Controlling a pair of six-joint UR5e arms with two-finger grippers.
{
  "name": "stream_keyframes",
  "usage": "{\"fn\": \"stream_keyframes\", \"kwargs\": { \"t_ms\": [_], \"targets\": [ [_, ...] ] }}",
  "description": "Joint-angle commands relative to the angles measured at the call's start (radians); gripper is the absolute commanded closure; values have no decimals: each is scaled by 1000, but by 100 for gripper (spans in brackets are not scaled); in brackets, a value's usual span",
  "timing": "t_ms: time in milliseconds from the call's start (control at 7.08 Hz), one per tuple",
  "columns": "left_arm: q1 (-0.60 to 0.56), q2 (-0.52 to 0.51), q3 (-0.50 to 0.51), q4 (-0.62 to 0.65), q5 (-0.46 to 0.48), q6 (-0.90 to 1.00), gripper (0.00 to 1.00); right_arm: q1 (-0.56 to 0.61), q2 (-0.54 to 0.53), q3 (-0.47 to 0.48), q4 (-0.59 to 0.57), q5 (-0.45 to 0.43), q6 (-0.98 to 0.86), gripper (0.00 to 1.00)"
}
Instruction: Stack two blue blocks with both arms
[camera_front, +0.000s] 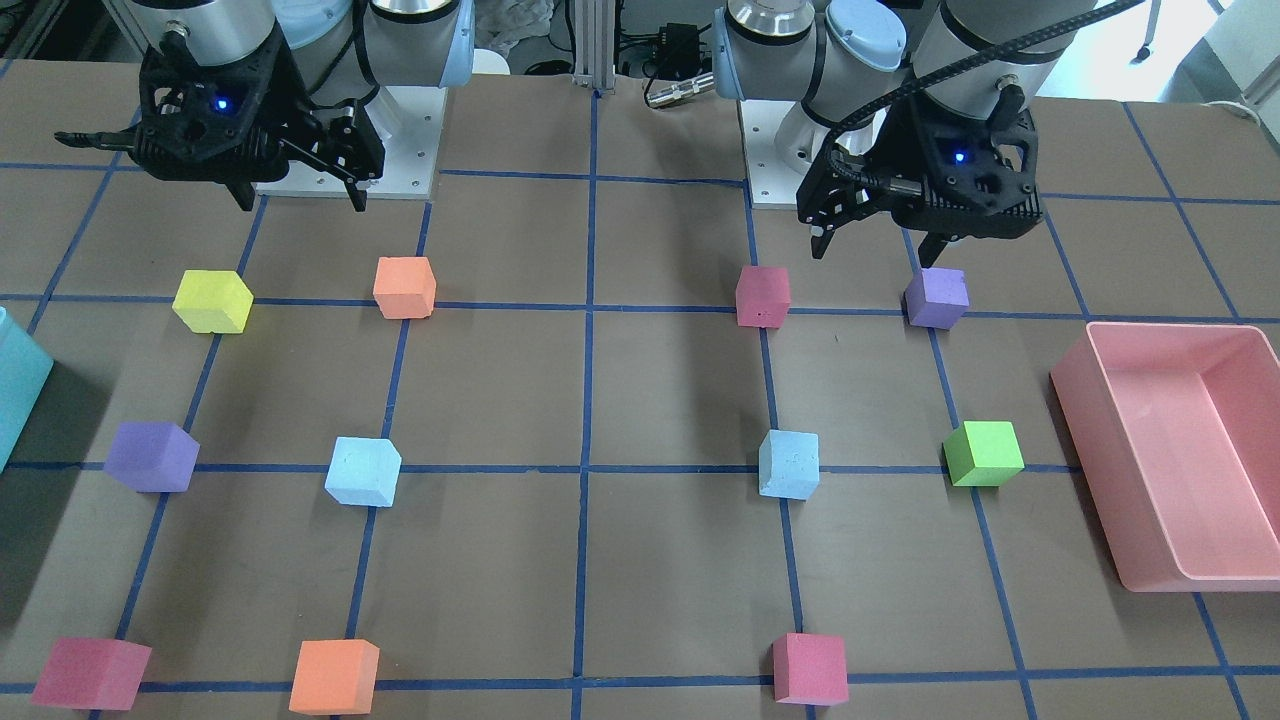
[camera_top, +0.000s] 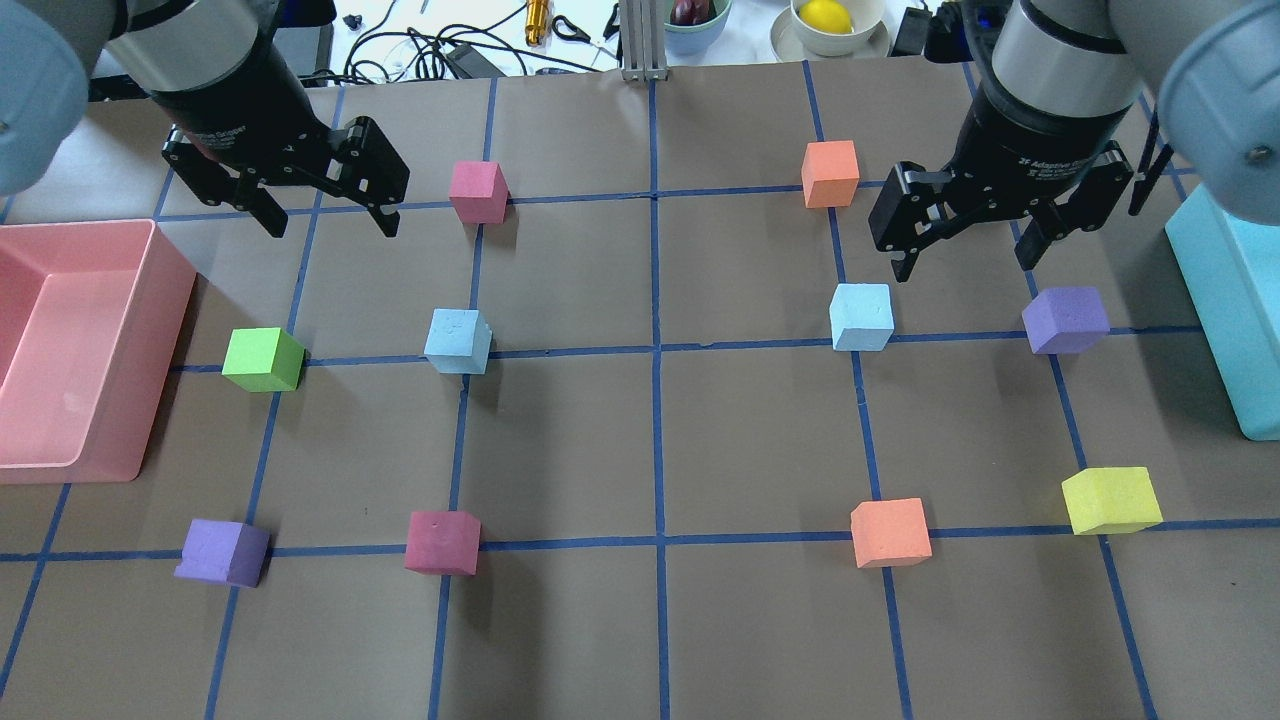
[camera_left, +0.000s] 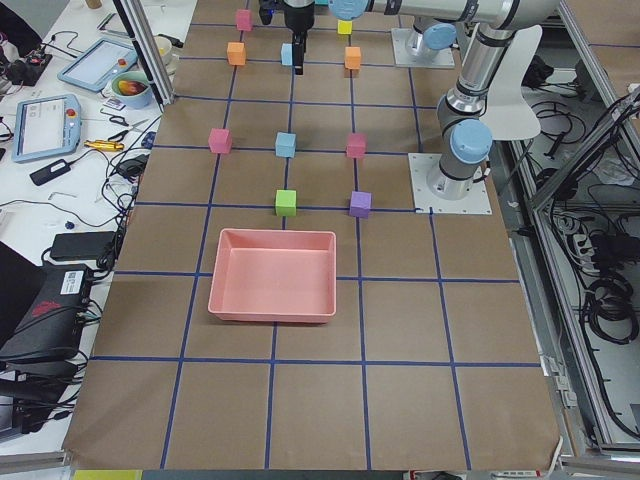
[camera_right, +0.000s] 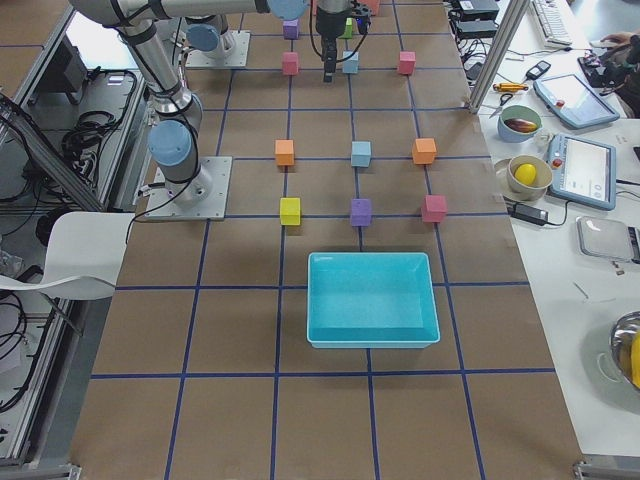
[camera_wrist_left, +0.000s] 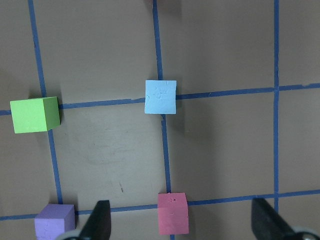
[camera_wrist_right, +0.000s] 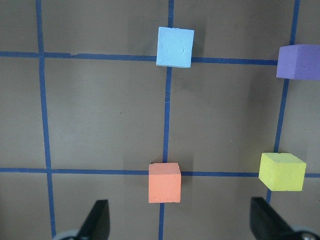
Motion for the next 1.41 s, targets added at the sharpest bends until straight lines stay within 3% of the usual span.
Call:
{"fn": "stream_keyframes", "kwargs": {
  "t_ms": [0,847,988,1271],
  "targets": [
    [1,0,0,0,0,2,0,1,0,0,-1,0,-1,0],
    [1,0,0,0,0,2,0,-5,14,0,-31,-1,-16,0],
    [2,-2,0,0,0,2,0,-5,54,0,-41,-1,-19,0],
    [1,-2,0,0,0,2,0,-5,175,-8,-184,2,-11,0]
  ]
}}
